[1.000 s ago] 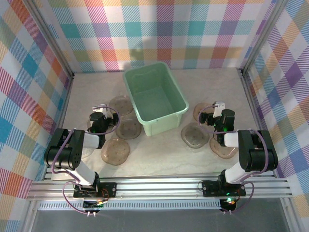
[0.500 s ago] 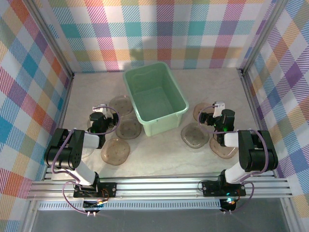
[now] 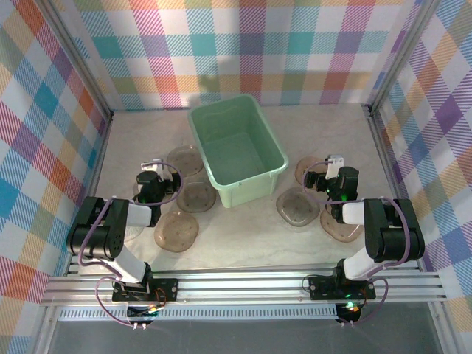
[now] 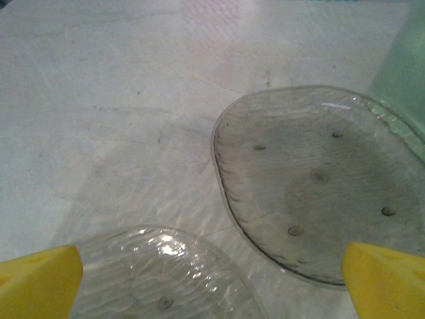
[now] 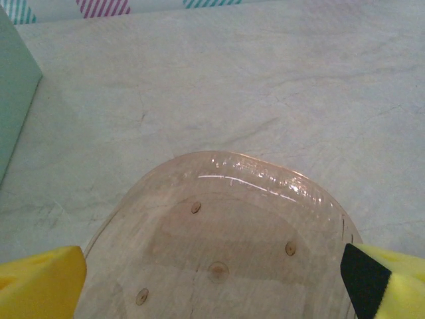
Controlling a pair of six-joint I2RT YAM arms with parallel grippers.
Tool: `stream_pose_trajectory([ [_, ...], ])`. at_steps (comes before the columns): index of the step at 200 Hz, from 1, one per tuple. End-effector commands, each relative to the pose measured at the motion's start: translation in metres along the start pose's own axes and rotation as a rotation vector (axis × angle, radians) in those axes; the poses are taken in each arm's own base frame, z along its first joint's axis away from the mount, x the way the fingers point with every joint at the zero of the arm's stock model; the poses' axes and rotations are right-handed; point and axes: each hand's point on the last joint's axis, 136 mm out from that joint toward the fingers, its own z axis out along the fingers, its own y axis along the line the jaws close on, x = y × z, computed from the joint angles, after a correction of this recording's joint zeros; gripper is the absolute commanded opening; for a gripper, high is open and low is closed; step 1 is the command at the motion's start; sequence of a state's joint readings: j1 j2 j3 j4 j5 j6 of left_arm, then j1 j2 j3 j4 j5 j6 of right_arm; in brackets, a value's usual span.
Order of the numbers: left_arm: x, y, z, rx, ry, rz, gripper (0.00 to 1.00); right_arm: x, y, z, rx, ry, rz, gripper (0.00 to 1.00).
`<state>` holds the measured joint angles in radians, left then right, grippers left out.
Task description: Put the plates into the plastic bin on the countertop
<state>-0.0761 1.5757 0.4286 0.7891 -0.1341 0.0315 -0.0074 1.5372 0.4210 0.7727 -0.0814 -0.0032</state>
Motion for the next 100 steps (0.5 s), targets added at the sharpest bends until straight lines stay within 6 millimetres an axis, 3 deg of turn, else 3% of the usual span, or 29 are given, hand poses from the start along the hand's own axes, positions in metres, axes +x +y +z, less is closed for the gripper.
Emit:
stream_pose_trajectory([
  [1, -0.026, 0.001, -0.002, -0.012, 0.005, -0.021, 1.0, -0.022, -0.004, -0.007, 0.024, -0.025, 0.019, 0.99],
  [19, -0.029, -0.003, -0.004, 0.016, 0.018, -0.007, 1.0, -0.035, -0.003, -0.017, 0.031, -0.049, 0.021, 0.99],
  [55, -0.042, -0.007, -0.017, 0.04, -0.015, -0.004, 1.0, -0.041, 0.007, -0.039, 0.001, 0.003, 0.075, 0.99],
  [77, -0.062, -0.009, -0.026, 0.054, -0.039, -0.015, 1.0, -0.046, 0.011, -0.051, -0.007, 0.056, 0.126, 0.99],
  [100, -0.098, -0.016, -0.037, 0.079, -0.015, -0.072, 1.0, -0.054, 0.014, -0.066, 0.006, 0.154, 0.21, 0.99],
])
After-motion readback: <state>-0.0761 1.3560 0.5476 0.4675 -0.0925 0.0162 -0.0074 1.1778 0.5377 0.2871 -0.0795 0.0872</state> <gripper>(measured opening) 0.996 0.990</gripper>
